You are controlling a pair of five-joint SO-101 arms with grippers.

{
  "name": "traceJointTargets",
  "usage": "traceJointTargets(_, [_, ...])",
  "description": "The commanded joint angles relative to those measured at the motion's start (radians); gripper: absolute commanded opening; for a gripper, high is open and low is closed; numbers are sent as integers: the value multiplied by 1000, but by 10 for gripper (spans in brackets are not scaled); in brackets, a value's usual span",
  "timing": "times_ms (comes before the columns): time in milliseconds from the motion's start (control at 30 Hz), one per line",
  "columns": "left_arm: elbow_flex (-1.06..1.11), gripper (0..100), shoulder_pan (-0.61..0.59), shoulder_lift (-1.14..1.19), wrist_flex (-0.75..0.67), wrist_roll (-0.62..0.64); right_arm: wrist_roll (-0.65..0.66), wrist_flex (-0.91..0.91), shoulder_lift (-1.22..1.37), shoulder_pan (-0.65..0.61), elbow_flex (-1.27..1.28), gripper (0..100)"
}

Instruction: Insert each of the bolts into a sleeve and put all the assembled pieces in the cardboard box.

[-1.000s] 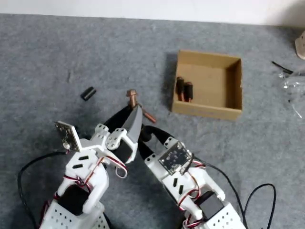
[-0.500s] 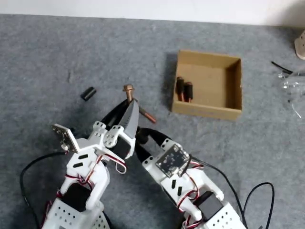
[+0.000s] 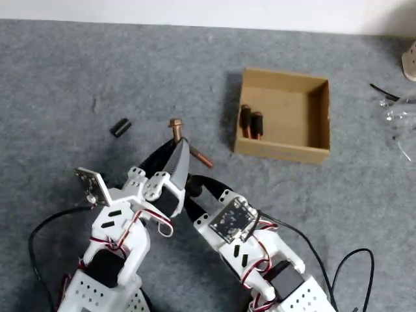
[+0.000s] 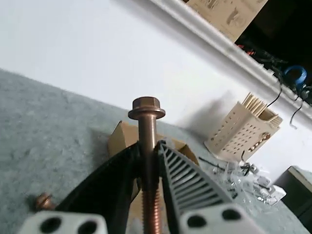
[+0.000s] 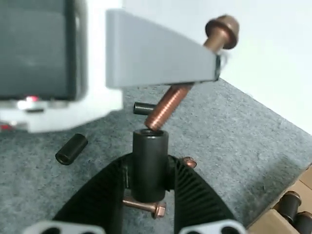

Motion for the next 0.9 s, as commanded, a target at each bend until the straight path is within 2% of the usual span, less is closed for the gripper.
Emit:
traceJointTargets(0, [-35, 5, 16, -18, 78, 0, 12, -2, -18, 19, 101, 4])
traceJointTargets(133, [-38, 5, 51, -18, 117, -5, 11, -2, -18, 48, 99, 4])
traceJointTargets(467, [-38, 5, 53, -19, 178, -5, 9, -2, -18, 58, 96, 4])
traceJointTargets(633, [-38, 5, 53, -19, 183, -5, 6, -4, -18, 116, 96, 4])
traceJointTargets(767, [-38, 5, 53, -19, 183, -5, -69, -4, -18, 124, 96, 4])
traceJointTargets(867, [-36, 5, 53, -19, 183, -5, -77, -4, -18, 124, 96, 4])
